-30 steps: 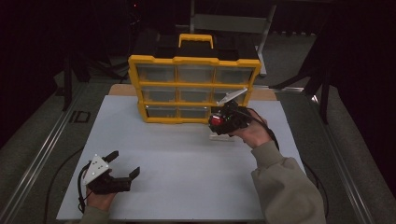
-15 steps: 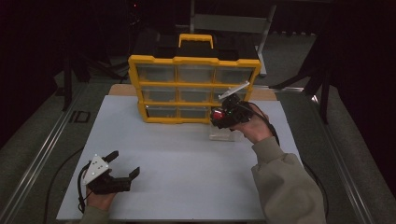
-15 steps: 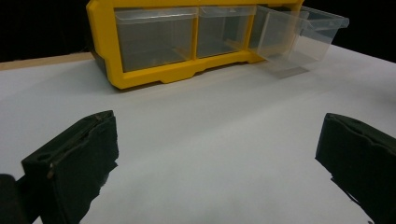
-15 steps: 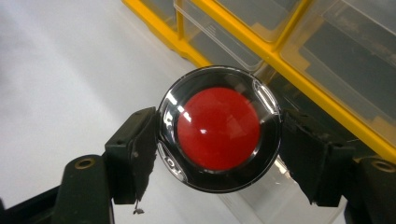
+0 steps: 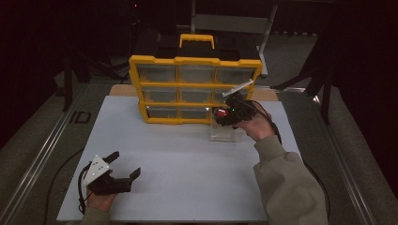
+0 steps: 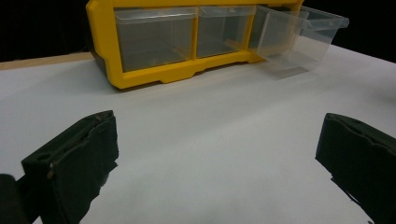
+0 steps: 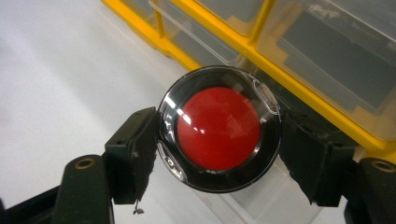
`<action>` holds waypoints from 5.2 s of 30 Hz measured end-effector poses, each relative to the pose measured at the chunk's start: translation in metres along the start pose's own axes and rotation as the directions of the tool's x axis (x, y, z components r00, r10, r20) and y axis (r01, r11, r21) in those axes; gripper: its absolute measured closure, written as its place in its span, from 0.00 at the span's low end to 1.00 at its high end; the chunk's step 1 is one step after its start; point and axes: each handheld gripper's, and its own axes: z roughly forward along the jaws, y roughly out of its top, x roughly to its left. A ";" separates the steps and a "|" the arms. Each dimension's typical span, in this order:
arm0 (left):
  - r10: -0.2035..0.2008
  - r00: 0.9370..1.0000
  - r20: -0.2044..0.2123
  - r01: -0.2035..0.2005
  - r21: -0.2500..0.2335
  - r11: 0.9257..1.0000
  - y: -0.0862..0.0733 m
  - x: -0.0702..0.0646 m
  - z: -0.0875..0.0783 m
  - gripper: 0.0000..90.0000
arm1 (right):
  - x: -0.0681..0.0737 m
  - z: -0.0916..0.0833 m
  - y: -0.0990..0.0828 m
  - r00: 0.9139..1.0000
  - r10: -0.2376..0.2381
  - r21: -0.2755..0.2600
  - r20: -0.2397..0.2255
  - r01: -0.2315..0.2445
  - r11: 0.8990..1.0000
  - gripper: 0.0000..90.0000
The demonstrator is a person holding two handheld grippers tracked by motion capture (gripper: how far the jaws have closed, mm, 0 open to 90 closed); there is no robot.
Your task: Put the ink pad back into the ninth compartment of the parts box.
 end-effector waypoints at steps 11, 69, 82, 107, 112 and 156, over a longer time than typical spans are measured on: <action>-0.001 1.000 0.001 0.001 -0.002 1.000 0.000 0.000 0.000 0.00 | -0.012 0.003 -0.002 0.999 0.036 0.005 0.029 -0.036 0.999 0.33; -0.002 1.000 0.001 0.002 -0.002 1.000 0.000 0.000 -0.001 0.00 | -0.031 0.022 -0.021 0.990 0.116 0.135 0.077 -0.126 0.983 0.33; -0.003 1.000 0.001 0.003 -0.003 1.000 0.000 0.000 -0.001 0.00 | -0.032 0.025 -0.026 0.989 0.118 0.149 0.085 -0.130 0.980 0.33; -0.003 1.000 0.001 0.003 -0.002 1.000 0.000 0.000 -0.001 0.00 | -0.034 0.022 -0.034 0.990 0.119 0.148 0.080 -0.129 0.981 0.33; -0.003 1.000 0.001 0.003 -0.001 1.000 0.000 0.000 -0.001 0.00 | -0.034 0.021 -0.034 0.990 0.121 0.142 0.078 -0.131 0.981 0.32; -0.004 1.000 0.002 0.004 -0.004 1.000 0.000 -0.001 -0.001 0.00 | -0.017 0.000 -0.041 0.993 0.062 0.102 0.098 -0.072 0.992 0.16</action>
